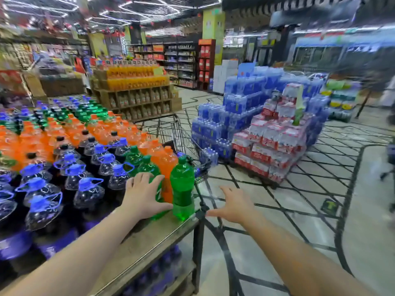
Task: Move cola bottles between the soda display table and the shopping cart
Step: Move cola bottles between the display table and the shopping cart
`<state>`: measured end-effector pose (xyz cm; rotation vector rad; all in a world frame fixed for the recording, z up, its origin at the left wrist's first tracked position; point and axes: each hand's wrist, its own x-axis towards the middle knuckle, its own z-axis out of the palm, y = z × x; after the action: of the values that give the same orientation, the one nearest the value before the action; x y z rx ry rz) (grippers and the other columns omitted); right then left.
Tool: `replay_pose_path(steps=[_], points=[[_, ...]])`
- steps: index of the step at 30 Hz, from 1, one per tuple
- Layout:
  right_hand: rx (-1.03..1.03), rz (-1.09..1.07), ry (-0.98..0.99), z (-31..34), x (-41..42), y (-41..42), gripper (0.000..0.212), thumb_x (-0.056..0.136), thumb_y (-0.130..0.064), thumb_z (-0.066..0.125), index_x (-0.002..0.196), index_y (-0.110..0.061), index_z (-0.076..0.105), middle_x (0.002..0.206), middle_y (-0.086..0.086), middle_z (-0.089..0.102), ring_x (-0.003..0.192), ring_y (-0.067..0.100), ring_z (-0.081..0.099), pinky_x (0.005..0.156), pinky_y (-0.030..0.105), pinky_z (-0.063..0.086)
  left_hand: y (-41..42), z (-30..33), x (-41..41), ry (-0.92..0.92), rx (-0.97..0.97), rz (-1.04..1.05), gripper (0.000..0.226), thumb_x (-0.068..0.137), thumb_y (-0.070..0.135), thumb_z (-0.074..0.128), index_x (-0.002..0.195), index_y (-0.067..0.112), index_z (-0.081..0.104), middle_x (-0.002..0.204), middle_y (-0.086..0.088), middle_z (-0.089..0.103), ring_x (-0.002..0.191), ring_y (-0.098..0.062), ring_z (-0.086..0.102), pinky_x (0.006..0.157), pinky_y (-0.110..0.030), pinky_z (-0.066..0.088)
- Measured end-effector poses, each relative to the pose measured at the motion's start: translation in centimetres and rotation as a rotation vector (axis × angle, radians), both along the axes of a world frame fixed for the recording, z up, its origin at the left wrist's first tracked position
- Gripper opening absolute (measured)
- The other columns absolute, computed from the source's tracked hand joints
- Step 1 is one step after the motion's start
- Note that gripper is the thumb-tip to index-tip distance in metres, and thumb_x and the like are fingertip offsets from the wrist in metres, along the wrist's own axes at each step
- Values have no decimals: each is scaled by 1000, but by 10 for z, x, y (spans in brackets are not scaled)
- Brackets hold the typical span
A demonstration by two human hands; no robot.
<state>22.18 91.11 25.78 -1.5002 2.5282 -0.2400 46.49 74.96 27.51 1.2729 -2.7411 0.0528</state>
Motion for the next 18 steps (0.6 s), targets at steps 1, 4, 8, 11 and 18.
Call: replay_pose_path(steps=[1, 4, 8, 11, 18], points=[[-5, -2, 2, 3, -13, 4, 110, 74, -80, 70, 160, -25, 28, 157, 1, 42, 144, 24, 39, 112, 41, 40, 2, 1, -14, 5, 1, -8, 124, 50, 100, 28, 159, 42, 33, 152, -3, 41, 147, -29, 30, 119, -49, 24], [0, -5, -20, 11, -51, 16, 104, 79, -76, 69, 160, -24, 28, 159, 1, 40, 146, 24, 36, 114, 41, 37, 8, 4, -54, 7, 14, -16, 115, 61, 99, 43, 160, 42, 30, 153, -3, 39, 149, -29, 28, 120, -49, 24], [16, -21, -25, 15, -94, 21, 103, 82, -74, 67, 162, -28, 22, 163, -1, 34, 148, 22, 34, 114, 43, 40, 6, 4, -98, 37, 9, -30, 121, 51, 100, 25, 157, 43, 36, 152, -3, 41, 147, -29, 30, 119, -50, 26], [43, -19, -24, 15, -120, 14, 102, 83, -73, 66, 162, -29, 20, 162, 1, 34, 147, 24, 34, 114, 44, 39, -2, 6, -125, 21, 22, -38, 121, 51, 100, 24, 157, 43, 36, 153, -4, 41, 147, -30, 30, 119, -50, 24], [42, -22, -64, 5, -181, -34, 103, 81, -74, 69, 162, -30, 22, 164, 0, 34, 148, 25, 34, 115, 44, 39, -53, 7, -196, -22, 43, -62, 112, 63, 100, 42, 158, 41, 36, 152, -3, 41, 147, -29, 30, 121, -51, 25]])
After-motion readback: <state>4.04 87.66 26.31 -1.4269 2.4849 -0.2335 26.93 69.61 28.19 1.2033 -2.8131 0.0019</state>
